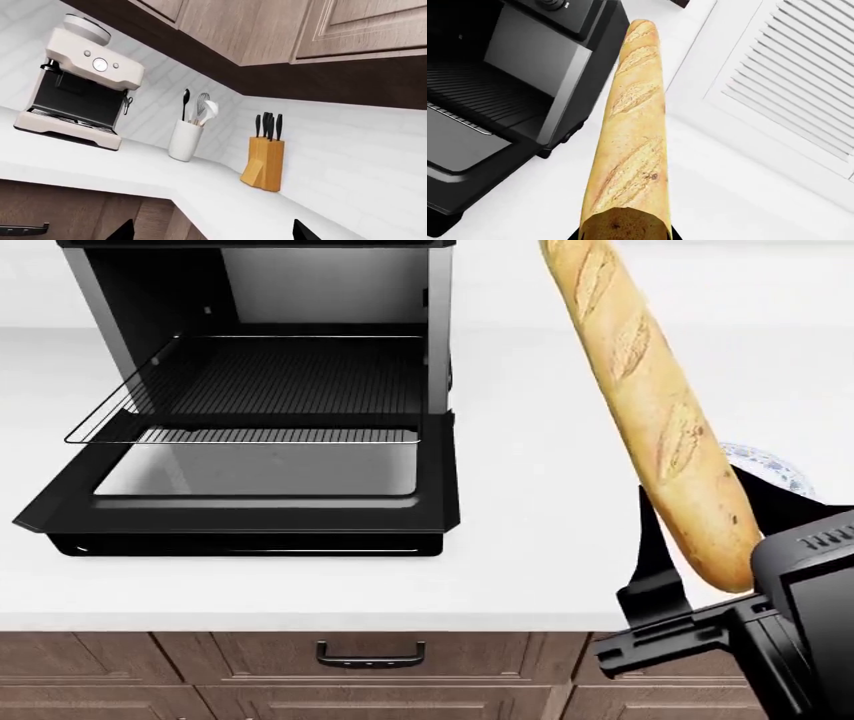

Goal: Place the baguette on the rack of the toaster oven.

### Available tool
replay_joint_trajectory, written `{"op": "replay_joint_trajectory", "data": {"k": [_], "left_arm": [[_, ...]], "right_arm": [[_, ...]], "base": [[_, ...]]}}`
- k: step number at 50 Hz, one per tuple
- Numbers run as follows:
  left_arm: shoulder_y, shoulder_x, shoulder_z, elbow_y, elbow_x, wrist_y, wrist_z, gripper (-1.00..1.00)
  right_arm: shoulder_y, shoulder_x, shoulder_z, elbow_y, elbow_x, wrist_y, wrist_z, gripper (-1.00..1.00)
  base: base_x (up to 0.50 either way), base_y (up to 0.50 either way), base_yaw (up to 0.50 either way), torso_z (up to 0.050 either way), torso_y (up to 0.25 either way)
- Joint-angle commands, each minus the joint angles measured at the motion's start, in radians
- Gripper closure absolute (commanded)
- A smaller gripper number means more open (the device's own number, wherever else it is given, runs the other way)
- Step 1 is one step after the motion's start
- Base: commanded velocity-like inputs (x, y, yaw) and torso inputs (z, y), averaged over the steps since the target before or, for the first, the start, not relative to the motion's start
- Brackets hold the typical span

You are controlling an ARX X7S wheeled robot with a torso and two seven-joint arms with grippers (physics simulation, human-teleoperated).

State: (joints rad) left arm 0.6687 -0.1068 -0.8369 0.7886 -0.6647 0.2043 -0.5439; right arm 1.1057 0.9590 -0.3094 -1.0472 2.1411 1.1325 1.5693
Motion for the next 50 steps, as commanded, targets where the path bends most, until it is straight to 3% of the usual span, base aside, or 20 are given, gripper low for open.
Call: {"op": "replay_joint_trajectory", "data": {"k": [1, 26, 50], "left_arm": [[0.000, 0.001, 0.001, 0.000, 0.000, 0.001, 0.001, -1.00], [0.004, 0.002, -0.007, 0.000, -0.009, 0.004, 0.002, -1.00], [0.004, 0.002, -0.008, 0.003, -0.008, 0.001, 0.002, -1.00]], "right_arm": [[-0.027, -0.068, 0.002, 0.000, -0.018, 0.054, 0.001, 1.00], [-0.120, -0.187, -0.011, 0.000, -0.053, 0.138, 0.001, 1.00], [-0.084, -0.286, -0.245, 0.000, -0.158, 0.065, 0.001, 1.00]], "base": [[0.00, 0.00, 0.00, 0.000, 0.000], [0.00, 0.00, 0.00, 0.000, 0.000], [0.00, 0.00, 0.00, 0.000, 0.000]]}}
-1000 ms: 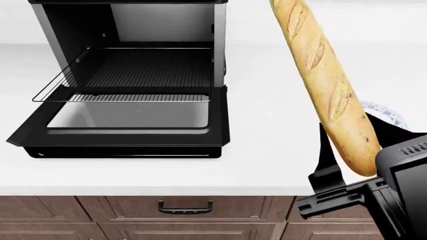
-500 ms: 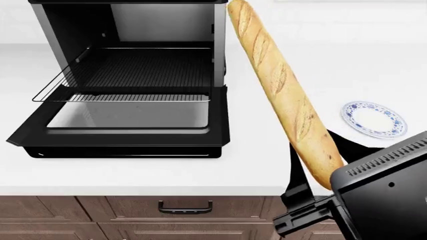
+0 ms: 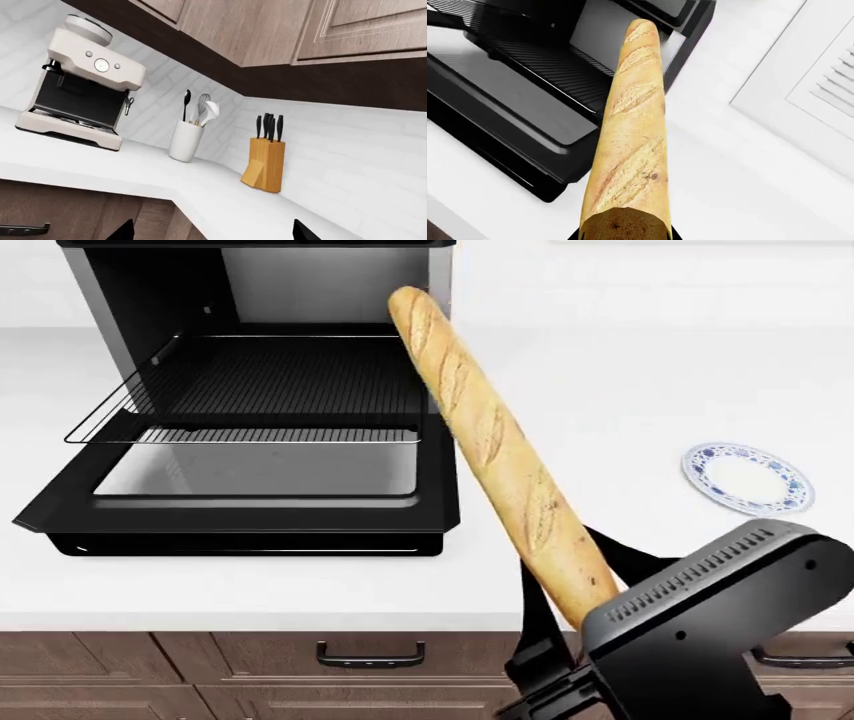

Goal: Place the baguette on the rack of the toaster oven.

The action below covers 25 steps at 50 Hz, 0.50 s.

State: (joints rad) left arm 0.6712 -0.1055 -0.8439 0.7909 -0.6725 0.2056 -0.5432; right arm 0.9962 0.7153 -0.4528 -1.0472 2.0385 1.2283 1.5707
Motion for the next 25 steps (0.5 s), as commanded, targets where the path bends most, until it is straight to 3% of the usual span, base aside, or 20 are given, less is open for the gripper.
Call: {"op": "replay_joint_trajectory", "data": {"k": [1, 9, 25], "left_arm": [[0.002, 0.001, -0.002, 0.001, -0.001, 0.001, 0.002, -1.00], [0.001, 0.003, 0.001, -0.004, 0.001, 0.002, 0.004, -1.00], [-0.006, 0.000, 0.009, -0.012, 0.007, 0.000, 0.002, -1.00]], "right_arm": [[0.037, -0.041, -0.119, 0.000, -0.059, -0.041, 0.000, 1.00], [0.175, -0.019, -0.277, 0.007, -0.064, -0.185, -0.004, 1.00], [0.356, -0.002, -0.269, 0.246, 0.170, -0.319, -0.089, 1.00]], "base": [[0.00, 0.00, 0.00, 0.000, 0.000], [0.00, 0.00, 0.00, 0.000, 0.000], [0.00, 0.00, 0.00, 0.000, 0.001]]}}
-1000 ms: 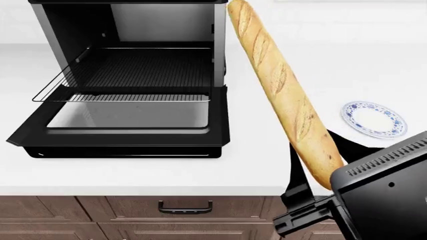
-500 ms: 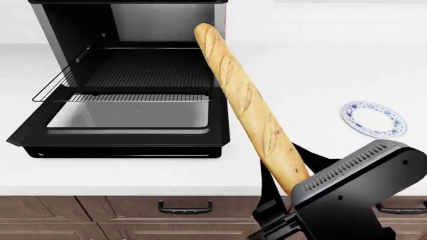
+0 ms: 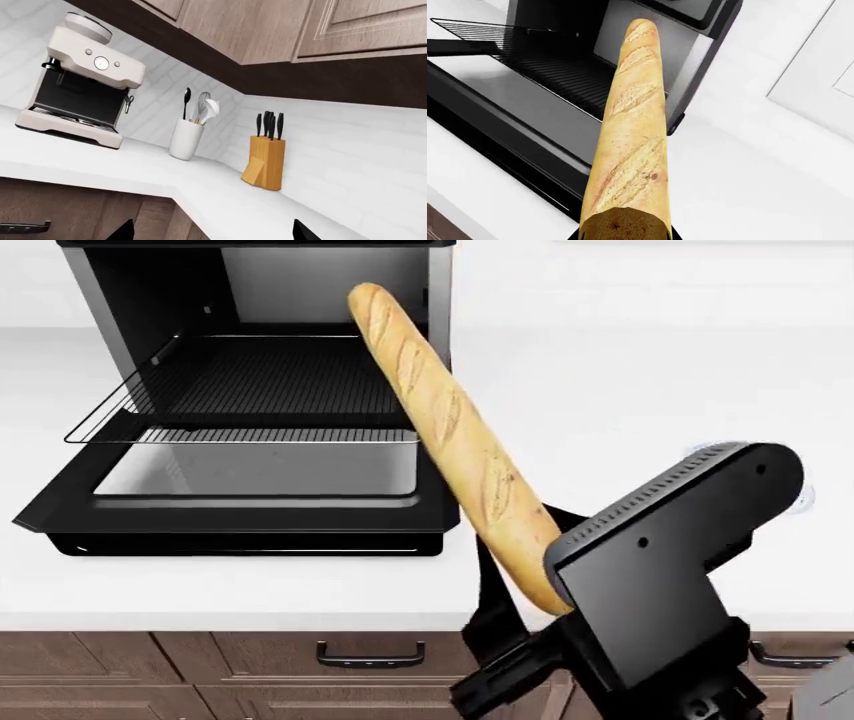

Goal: Place the baguette on the rack of the toaster oven.

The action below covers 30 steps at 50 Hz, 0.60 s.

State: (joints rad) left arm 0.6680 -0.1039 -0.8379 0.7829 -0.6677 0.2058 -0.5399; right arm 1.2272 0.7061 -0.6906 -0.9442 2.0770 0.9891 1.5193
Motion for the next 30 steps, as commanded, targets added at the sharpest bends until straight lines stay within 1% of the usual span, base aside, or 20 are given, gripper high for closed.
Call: {"op": "replay_joint_trajectory", "data": {"k": [1, 4, 14, 17, 23, 30], "left_arm": [[-0.003, -0.002, 0.003, -0.004, 0.003, -0.001, -0.002, -1.00], [-0.003, -0.003, 0.004, -0.003, 0.004, -0.002, -0.002, -1.00], [-0.008, -0.005, 0.011, -0.003, 0.011, -0.005, -0.006, -1.00], [-0.006, -0.004, 0.011, -0.005, 0.010, -0.003, -0.003, -1.00], [-0.005, -0.004, 0.010, -0.006, 0.010, -0.003, -0.003, -1.00], [-0.001, -0.002, 0.005, -0.007, 0.003, 0.003, -0.001, -1.00]], "right_arm": [[0.128, 0.006, -0.038, 0.151, 0.147, -0.082, -0.040, 1.00], [0.165, -0.002, -0.056, 0.170, 0.160, -0.072, -0.033, 1.00], [0.281, -0.035, -0.083, 0.227, 0.297, -0.127, -0.023, 1.00], [0.331, -0.067, -0.079, 0.223, 0.309, -0.132, -0.027, 1.00], [0.392, -0.096, -0.091, 0.248, 0.312, -0.139, -0.025, 1.00], [0.403, -0.126, -0.127, 0.308, 0.301, -0.134, -0.049, 1.00]], "base": [[0.00, 0.00, 0.00, 0.000, 0.000], [0.00, 0.00, 0.00, 0.000, 0.000], [0.00, 0.00, 0.00, 0.000, 0.000], [0.00, 0.00, 0.00, 0.000, 0.000], [0.00, 0.00, 0.00, 0.000, 0.000], [0.00, 0.00, 0.00, 0.000, 0.000]]}}
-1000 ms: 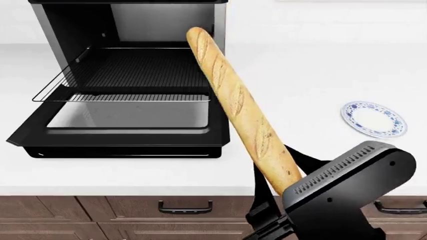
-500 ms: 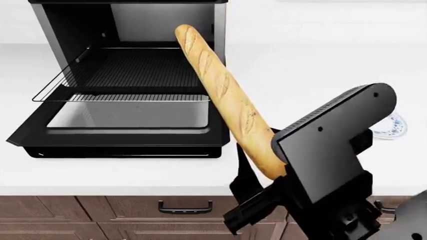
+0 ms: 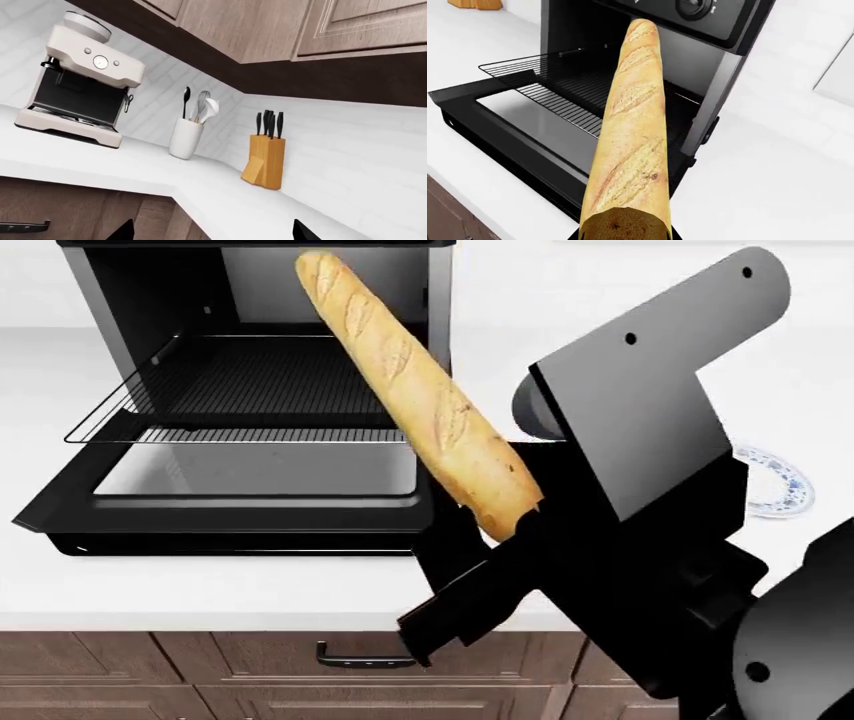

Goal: Place the baguette on the rack of the toaster oven.

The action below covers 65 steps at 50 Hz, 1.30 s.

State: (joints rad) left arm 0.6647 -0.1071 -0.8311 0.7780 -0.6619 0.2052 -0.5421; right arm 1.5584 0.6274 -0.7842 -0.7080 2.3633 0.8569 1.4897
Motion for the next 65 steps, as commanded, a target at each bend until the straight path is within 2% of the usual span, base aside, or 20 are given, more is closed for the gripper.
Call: {"op": "replay_joint_trajectory", "data": {"k": [1, 12, 17, 35, 65], "left_arm": [[0.002, 0.001, -0.002, -0.002, -0.004, 0.004, 0.001, -1.00], [-0.002, -0.001, 0.004, 0.002, 0.003, -0.002, -0.003, -1.00], [-0.003, -0.002, 0.007, 0.002, 0.007, -0.004, -0.004, -1.00], [-0.010, -0.007, 0.018, -0.006, 0.016, -0.008, -0.004, -1.00], [-0.009, -0.010, 0.023, -0.012, 0.018, -0.003, -0.007, -1.00]], "right_arm": [[0.070, -0.048, -0.040, 0.078, 0.019, -0.004, -0.019, 1.00], [0.061, -0.045, -0.112, 0.137, 0.071, -0.034, -0.008, 1.00], [0.101, -0.095, -0.144, 0.176, 0.091, -0.045, -0.001, 1.00], [0.154, -0.224, -0.171, 0.512, -0.093, 0.035, -0.211, 1.00], [0.140, -0.264, -0.205, 0.664, -0.247, 0.073, -0.371, 1.00]], "base": [[0.00, 0.00, 0.00, 0.000, 0.010], [0.00, 0.00, 0.00, 0.000, 0.000], [0.00, 0.00, 0.00, 0.000, 0.000], [0.00, 0.00, 0.00, 0.000, 0.001], [0.00, 0.00, 0.00, 0.000, 0.000]]}}
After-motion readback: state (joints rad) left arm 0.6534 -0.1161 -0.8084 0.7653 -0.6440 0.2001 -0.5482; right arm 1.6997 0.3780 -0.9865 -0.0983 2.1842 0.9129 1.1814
